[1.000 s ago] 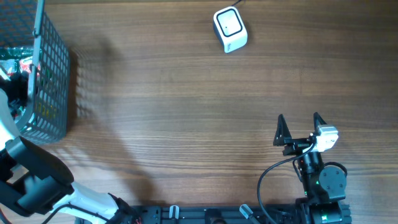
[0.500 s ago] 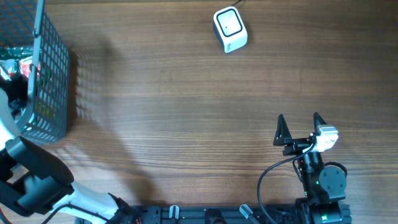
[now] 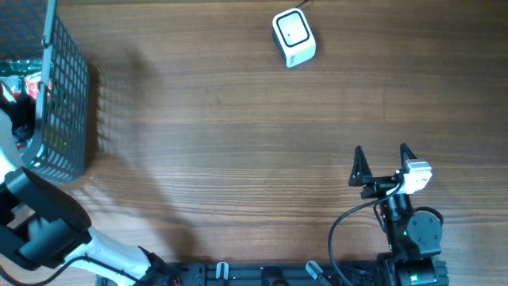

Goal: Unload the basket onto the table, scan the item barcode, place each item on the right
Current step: 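Carry the yellow bottle with the left gripper to the white scanner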

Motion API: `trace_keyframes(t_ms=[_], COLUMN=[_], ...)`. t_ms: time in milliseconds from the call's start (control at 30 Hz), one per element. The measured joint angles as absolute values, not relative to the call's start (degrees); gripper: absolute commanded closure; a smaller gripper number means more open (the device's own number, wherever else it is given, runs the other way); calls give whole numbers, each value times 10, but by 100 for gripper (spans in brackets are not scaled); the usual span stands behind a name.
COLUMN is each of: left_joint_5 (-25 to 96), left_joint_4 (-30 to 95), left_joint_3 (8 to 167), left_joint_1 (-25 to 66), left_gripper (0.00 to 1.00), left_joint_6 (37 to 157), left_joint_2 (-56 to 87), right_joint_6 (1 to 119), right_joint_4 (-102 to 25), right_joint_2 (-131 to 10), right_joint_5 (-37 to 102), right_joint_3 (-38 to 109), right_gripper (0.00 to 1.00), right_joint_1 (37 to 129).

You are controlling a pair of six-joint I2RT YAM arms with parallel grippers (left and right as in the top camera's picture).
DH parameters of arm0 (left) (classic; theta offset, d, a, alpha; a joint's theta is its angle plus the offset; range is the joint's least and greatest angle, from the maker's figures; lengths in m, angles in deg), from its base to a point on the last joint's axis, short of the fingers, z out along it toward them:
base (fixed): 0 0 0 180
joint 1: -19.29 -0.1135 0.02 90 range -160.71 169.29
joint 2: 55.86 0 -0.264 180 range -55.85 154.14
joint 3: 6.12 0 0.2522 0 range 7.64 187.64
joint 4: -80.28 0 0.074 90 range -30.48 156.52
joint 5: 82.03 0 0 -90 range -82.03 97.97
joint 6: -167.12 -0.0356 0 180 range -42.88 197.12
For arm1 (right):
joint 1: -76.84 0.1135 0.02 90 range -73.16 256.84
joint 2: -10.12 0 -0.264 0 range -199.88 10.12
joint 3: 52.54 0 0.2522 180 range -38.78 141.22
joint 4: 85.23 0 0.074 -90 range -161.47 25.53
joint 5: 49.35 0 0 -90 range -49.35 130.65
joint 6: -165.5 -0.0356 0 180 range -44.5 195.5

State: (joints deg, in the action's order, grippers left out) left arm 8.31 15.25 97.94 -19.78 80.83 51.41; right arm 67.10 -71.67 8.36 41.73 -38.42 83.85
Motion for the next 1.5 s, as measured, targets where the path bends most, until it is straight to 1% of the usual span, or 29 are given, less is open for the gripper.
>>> trace_keyframes(t_ms=[167,233,333,367,433,533,633,767,867,1033,1233,1333,1400,1500], left_joint_5=[83,84,101,115,144,203,225,234,210,106,19,9,-4,-18], left_joint_4=[151,152,174,184,197,202,179,99,30,-21,12,37,74,101], left_joint_3=[999,1034,1087,1098,1111,1119,1120,1120,1117,1102,1071,1069,1069,1068], left_joint_1=[-198,-198,-198,-198,-198,-184,-145,-47,67,264,490,549,605,660], left_gripper=[82,82,85,88,90,90,90,90,91,92,91,91,91,91], left_joint_6=[810,824,849,860,880,916,928,937,942,990,1088,1112,1137,1182], left_joint_2=[502,467,391,361,308,216,177,160,168,216,356,403,456,523], right_joint_6=[671,671,671,671,671,671,671,671,671,671,671,671,671,671], right_joint_4=[-717,-717,-717,-717,-717,-717,-717,-717,-717,-717,-717,-717,-717,-717], right_joint_2=[84,84,84,84,84,84,84,83,83,83,83,83,83,83], right_joint_5=[417,417,417,417,417,417,417,417,417,417,417,417,417,417], right_joint_3=[-384,-384,-384,-384,-384,-384,-384,-384,-384,-384,-384,-384,-384,-384], right_gripper=[0,0,0,0,0,0,0,0,0,0,0,1,0,0], right_joint_1=[838,838,838,838,838,838,838,838,838,838,838,838,838,838])
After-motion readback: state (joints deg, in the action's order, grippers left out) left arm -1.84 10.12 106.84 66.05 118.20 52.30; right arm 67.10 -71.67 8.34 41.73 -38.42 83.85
